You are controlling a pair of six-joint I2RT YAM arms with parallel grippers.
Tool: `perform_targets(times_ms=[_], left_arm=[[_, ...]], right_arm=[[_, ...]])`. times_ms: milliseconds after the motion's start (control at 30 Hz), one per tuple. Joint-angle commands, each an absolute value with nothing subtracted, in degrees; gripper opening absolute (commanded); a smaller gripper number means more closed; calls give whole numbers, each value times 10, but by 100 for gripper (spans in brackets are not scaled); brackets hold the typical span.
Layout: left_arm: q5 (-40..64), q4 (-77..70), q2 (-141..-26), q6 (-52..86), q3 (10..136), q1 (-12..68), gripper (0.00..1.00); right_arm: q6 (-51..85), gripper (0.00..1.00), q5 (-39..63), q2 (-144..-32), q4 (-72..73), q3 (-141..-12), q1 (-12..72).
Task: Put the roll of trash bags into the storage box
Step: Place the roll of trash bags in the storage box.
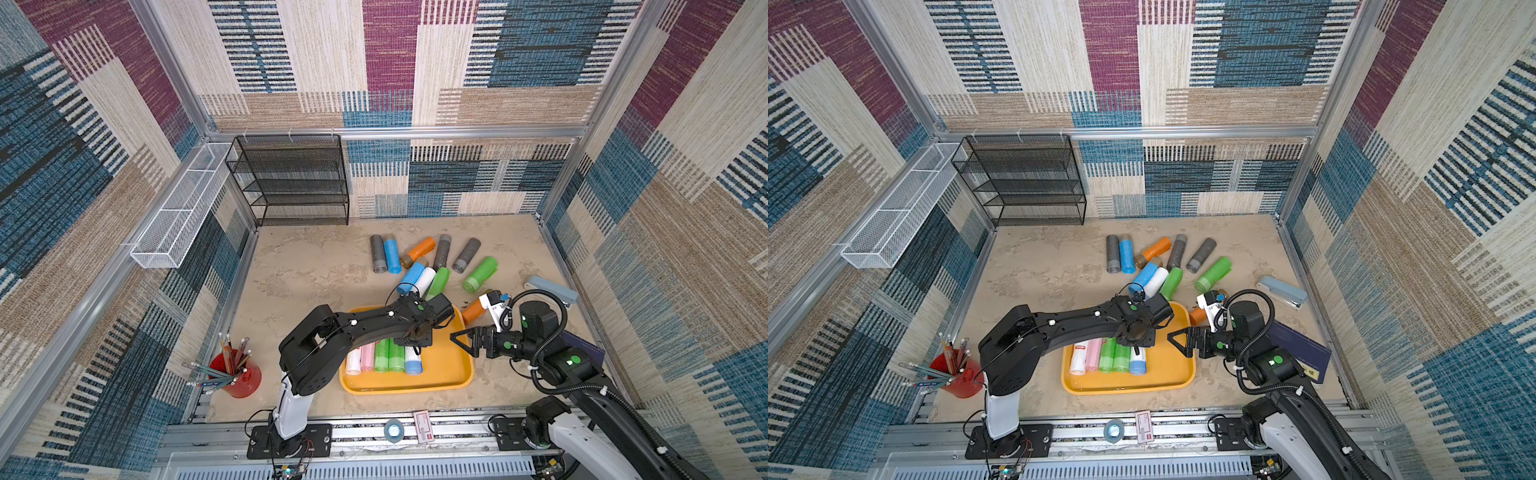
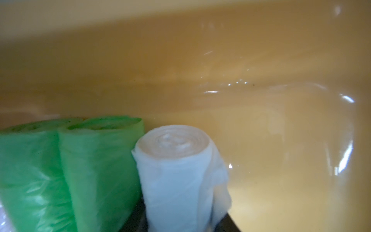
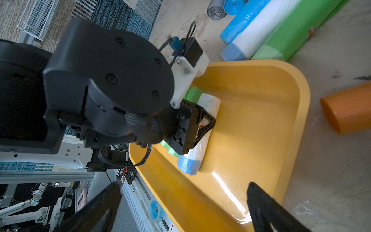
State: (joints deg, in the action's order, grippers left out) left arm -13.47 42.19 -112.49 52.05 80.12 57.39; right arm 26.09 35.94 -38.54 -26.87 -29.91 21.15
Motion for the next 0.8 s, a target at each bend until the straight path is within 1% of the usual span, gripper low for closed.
perform_targets(times_ms=[0, 267, 433, 667, 767], left_arm=[[-149, 444, -1126, 513, 807, 573, 41], [-151, 447, -1122, 513, 811, 573, 43], [-153, 451, -1117, 512, 812, 573, 48], [-156, 455, -1109, 512, 814, 573, 50], [-156, 455, -1105, 511, 815, 573, 53]], right_arm=[[260, 99, 360, -385, -261, -299, 211], [261, 99, 360, -384, -261, -299, 211], [261, 99, 360, -381, -261, -298, 212], [260, 99, 360, -381, -260, -299, 212], [260, 99, 360, -381, -260, -297, 212]])
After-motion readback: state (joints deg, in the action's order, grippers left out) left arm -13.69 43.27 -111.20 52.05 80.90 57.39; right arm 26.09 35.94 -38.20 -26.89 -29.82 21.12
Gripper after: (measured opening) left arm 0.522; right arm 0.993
